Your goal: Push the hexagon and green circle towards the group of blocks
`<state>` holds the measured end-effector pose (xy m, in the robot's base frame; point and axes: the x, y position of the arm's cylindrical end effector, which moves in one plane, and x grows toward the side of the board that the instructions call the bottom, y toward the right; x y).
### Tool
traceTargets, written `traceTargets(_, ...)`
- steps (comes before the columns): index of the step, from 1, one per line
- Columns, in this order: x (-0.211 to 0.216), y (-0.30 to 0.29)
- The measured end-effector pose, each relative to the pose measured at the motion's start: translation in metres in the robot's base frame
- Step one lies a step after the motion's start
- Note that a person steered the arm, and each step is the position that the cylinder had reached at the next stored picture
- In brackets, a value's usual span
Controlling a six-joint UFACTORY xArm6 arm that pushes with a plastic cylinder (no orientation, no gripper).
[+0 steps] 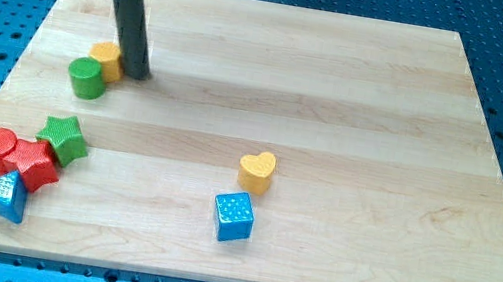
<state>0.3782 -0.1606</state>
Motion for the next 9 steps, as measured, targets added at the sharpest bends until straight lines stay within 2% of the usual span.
traceTargets(1,-0.047,0.015)
traceTargets(2,-0.051,-0.012)
traceTargets(3,-0.012,-0.042)
traceTargets(4,0.056,-0.059)
traceTargets(5,0.105,-0.076)
traceTargets(6,0.112,-0.087)
traceTargets(7,0.088,-0.089)
traceTargets(8,0.052,-0.06)
traceTargets(9,0.024,0.0)
